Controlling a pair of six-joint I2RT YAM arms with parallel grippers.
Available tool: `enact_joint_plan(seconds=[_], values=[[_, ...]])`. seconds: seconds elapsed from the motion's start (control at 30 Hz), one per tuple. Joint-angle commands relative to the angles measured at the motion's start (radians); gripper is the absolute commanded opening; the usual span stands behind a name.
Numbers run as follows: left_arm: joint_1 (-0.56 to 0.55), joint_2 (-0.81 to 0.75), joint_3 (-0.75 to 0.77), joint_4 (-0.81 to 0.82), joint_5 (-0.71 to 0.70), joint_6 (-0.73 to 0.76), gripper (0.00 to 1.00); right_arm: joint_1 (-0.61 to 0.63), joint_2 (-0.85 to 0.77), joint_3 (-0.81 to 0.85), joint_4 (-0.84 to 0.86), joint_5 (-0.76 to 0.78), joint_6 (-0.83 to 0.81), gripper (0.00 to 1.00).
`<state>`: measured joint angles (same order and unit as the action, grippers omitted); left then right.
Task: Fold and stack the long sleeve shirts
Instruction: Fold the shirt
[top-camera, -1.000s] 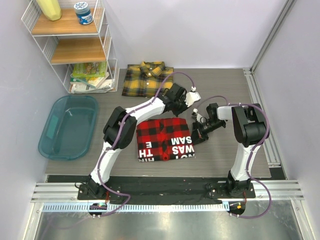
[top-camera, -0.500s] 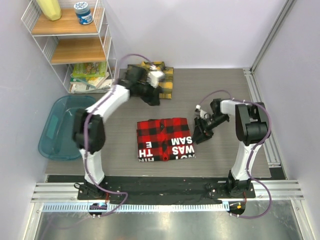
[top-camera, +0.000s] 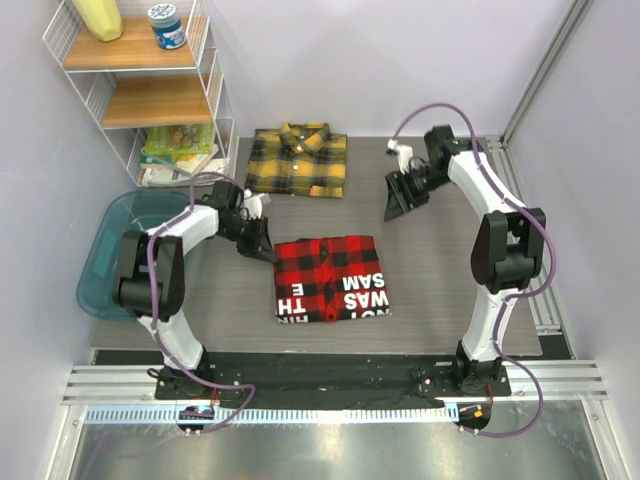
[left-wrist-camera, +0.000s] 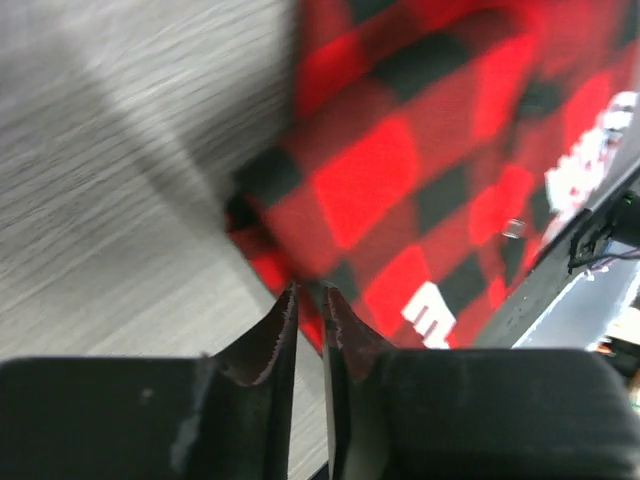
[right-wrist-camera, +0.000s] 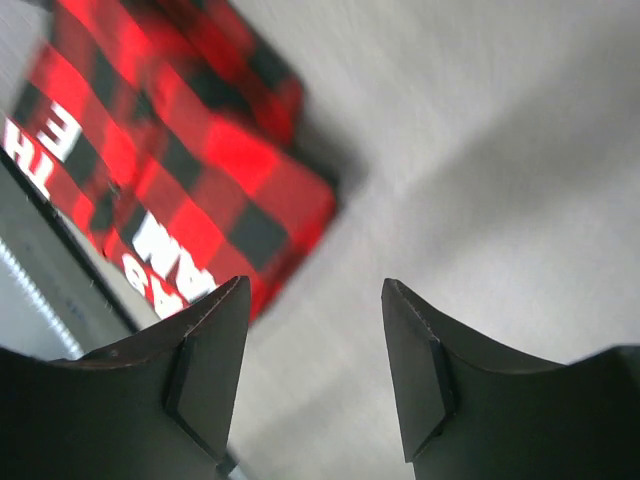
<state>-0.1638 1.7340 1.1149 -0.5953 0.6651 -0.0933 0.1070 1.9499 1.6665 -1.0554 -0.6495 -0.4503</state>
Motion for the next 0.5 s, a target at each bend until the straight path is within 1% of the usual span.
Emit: enact_joint_plan(seconds=[0.0,0.03,0.07,0.1,0.13,0.17,0.2,0.3,0.4,0.47], values=[[0.017,0.088,0.005,0.049,-0.01,-0.089,0.12,0.072,0.055,0.185,-0.009,-0.087,-0.053,0.61],[0.017,0.119,0.011,0.052,0.001,-0.104,0.11,0.1,0.061,0.22,-0.005,-0.093,-0.063,0.63],[0.017,0.143,0.017,0.078,0.043,-0.118,0.1,0.112,0.069,0.232,0.003,-0.096,-0.067,0.64],[0.014,0.203,0.034,0.097,0.068,-0.132,0.1,0.123,0.073,0.239,0.032,-0.101,-0.07,0.67],[-0.005,0.226,0.049,0.112,0.08,-0.146,0.1,0.144,0.076,0.242,0.05,-0.107,-0.074,0.71],[-0.017,0.255,0.071,0.138,0.094,-0.151,0.1,0.152,0.081,0.242,0.086,-0.108,-0.074,0.72],[-0.031,0.307,0.116,0.149,0.099,-0.158,0.09,0.16,0.089,0.243,0.095,-0.113,-0.079,0.73],[-0.077,0.361,0.192,0.221,0.119,-0.209,0.09,0.18,0.133,0.266,0.113,-0.118,-0.085,0.73],[-0.097,0.372,0.203,0.265,0.125,-0.25,0.09,0.207,0.168,0.321,0.11,-0.09,-0.088,0.72],[-0.088,0.343,0.185,0.281,0.136,-0.253,0.13,0.23,0.195,0.355,0.115,-0.058,-0.097,0.7]])
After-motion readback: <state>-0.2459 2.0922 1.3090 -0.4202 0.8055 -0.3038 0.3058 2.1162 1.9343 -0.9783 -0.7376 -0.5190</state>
